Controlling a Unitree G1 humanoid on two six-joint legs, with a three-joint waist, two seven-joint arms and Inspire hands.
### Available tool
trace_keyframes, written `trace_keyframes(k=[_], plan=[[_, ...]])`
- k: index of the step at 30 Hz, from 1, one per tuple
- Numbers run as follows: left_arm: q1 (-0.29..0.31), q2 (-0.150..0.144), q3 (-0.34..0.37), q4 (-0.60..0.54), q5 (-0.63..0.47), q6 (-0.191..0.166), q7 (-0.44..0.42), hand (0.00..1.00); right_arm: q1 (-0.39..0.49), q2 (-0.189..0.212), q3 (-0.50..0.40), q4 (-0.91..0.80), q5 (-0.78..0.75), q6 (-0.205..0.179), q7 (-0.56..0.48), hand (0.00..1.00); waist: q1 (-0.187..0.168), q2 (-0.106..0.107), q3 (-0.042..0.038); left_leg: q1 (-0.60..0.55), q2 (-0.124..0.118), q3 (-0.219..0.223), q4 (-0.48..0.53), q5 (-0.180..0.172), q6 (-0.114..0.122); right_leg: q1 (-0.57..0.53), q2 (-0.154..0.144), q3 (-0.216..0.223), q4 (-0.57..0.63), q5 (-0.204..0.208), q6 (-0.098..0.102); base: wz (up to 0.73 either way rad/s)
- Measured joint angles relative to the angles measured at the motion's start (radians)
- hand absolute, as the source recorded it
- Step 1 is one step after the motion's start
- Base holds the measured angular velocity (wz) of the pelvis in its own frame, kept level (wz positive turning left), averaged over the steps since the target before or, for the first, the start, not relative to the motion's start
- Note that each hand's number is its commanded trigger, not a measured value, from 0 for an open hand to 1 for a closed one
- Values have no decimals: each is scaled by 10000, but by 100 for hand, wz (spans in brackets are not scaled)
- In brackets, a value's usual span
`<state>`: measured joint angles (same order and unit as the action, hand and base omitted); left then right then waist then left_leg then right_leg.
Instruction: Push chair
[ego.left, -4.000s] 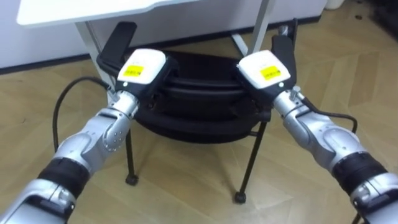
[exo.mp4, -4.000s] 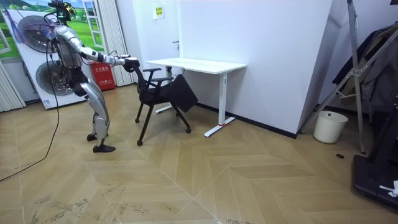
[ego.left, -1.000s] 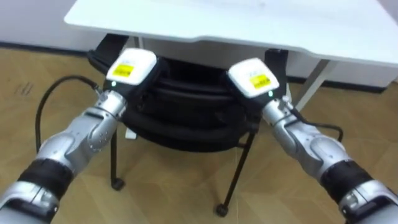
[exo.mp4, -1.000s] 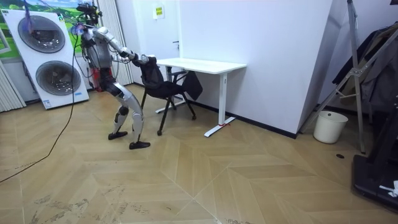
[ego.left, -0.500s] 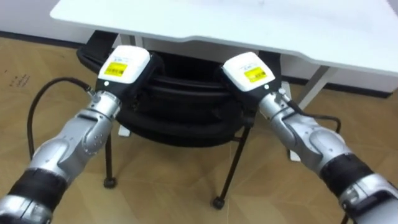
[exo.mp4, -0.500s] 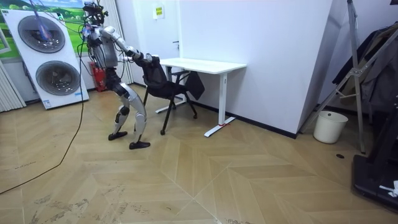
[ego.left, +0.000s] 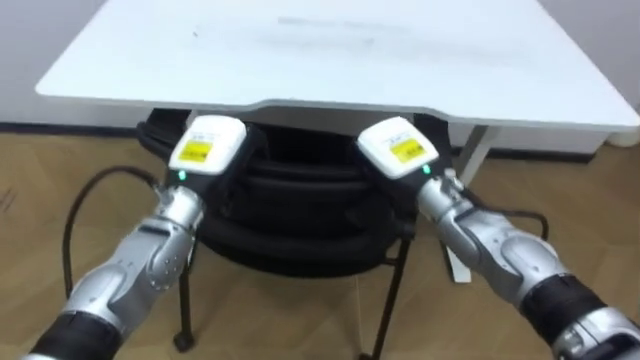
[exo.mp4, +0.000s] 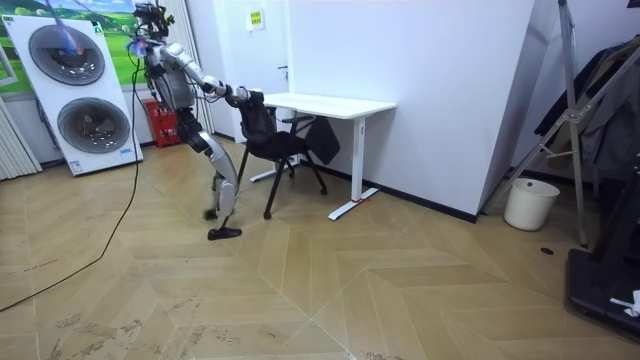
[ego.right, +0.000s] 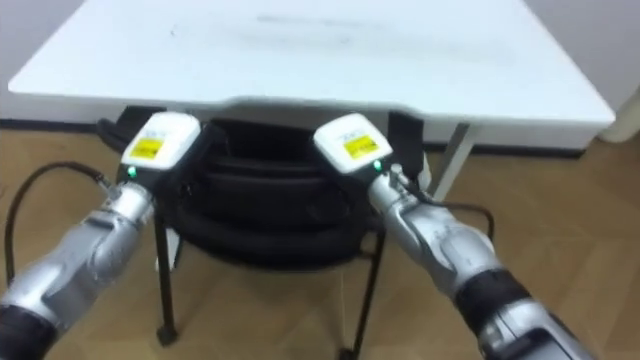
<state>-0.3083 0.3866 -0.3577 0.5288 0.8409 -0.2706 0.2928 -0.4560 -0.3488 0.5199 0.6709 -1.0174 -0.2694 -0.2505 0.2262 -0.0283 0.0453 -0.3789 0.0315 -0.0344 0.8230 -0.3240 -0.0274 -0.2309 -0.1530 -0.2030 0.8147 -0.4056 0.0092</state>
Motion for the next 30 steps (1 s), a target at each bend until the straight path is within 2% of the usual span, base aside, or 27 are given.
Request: trace_keyframes(k=[1,2,3,6,9,11,12,18,21,25,28,30], plan=[[7,49,-6,-5,5,-16,-10,100,43,45,-5,0,6,12,-5,100,15,-33,-30,4,-51,49,5,161,132,-53,10,173,160,-99,169,-42],[-20,133,-6,-2,4,-24,-77,100,78,139,-18,-4,5,49,-8,100,-179,-196,-66,44,-135,216,-9,93,368,-107,-11,264,231,-124,293,-15],[-63,164,12,-5,4,-35,-111,100,82,129,-37,-47,3,-8,1,100,-328,-256,-70,48,-123,376,-97,143,456,-115,-6,366,84,-47,390,0],[-67,233,14,-4,0,-136,-117,100,150,126,-43,-75,-19,-46,-118,100,-597,-265,-76,109,-131,531,-338,256,635,-46,-23,404,-364,201,509,-12],[-66,285,9,-15,2,-201,-172,100,294,121,-46,-131,-28,-46,-266,100,-623,-339,-94,211,-146,646,-555,253,662,22,-35,480,-684,372,566,-14],[-30,364,-6,-230,40,-216,-309,100,423,33,-68,-266,-4,-70,-323,100,-596,-408,-130,197,-137,640,-690,243,681,21,-10,451,-901,480,564,-6],[-29,384,0,-324,55,-207,-368,100,462,31,-129,-322,-5,-71,-323,100,-581,-432,-121,177,-133,623,-756,257,662,13,22,447,-992,541,558,0],[-30,481,194,-552,59,-243,-536,100,462,25,-201,-594,-28,-56,-272,100,-565,-564,-182,-103,-134,599,-988,413,593,-310,7,376,-1057,590,490,4],[-20,523,209,-701,59,-220,-682,100,468,23,-200,-606,-29,-42,-271,100,-469,-649,-173,-61,-96,644,-1025,414,589,-309,-24,375,-1036,555,434,-2],[-6,525,207,-734,59,-210,-694,100,469,18,-200,-594,-27,-41,-293,100,-429,-659,-156,-25,-86,611,-1037,447,569,-291,-31,372,-1058,564,416,-2],[-30,541,208,-775,68,-211,-620,100,457,23,-202,-594,-14,-19,-438,100,-341,-649,-145,-143,-33,564,-1060,478,523,-388,99,414,-1164,630,394,-5],[-53,541,236,-773,151,-223,-475,100,430,20,-204,-598,-15,-5,-553,100,-306,-666,-111,-191,-26,545,-1142,518,476,-489,233,504,-1242,710,357,-10]])
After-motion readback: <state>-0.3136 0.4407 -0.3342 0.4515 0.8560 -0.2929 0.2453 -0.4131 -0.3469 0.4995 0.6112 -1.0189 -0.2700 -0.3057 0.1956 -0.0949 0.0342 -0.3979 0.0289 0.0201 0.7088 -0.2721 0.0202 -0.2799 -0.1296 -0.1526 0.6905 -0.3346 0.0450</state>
